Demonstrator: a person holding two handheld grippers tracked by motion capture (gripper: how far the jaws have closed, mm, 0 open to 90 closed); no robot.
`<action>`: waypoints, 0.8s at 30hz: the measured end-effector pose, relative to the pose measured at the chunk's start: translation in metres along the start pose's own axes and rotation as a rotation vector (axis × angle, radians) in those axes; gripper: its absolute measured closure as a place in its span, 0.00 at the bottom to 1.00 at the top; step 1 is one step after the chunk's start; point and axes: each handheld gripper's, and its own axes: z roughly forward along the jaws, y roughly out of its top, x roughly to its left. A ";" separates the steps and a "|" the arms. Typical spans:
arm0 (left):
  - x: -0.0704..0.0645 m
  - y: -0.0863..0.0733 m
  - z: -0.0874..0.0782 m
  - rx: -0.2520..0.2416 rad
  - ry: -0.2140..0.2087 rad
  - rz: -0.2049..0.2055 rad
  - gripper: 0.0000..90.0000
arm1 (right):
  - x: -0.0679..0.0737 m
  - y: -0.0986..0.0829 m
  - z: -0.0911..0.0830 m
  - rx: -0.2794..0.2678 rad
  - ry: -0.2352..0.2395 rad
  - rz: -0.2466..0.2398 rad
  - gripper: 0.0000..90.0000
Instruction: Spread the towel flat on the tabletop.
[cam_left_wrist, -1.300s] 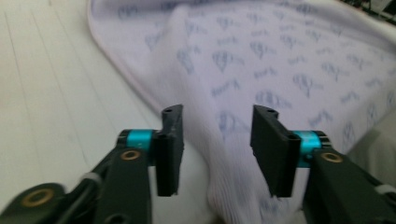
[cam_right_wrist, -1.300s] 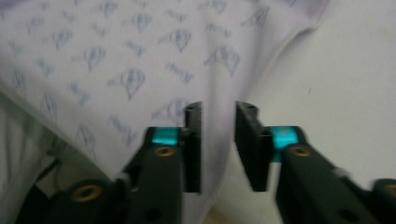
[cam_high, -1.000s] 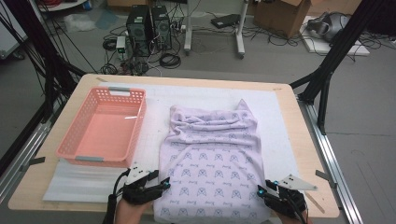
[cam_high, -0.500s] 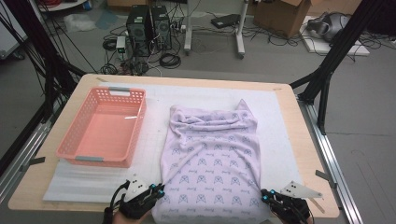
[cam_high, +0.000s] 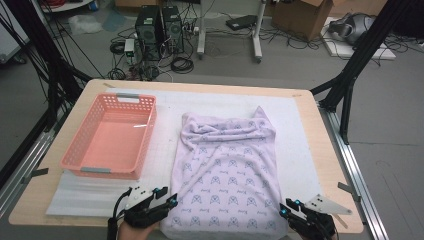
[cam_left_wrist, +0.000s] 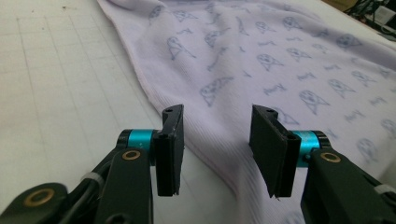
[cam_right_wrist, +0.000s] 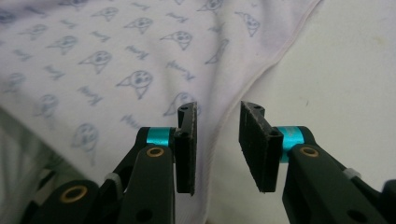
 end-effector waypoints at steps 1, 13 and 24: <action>0.002 0.001 0.006 0.015 -0.008 -0.011 0.61 | 0.000 0.001 0.003 0.006 -0.017 -0.005 0.72; -0.001 -0.003 0.002 0.061 0.017 0.048 0.97 | -0.011 -0.004 0.013 0.066 -0.004 0.017 0.97; -0.004 0.000 -0.016 -0.051 -0.023 0.043 0.62 | -0.005 0.002 -0.011 -0.037 -0.051 0.018 0.72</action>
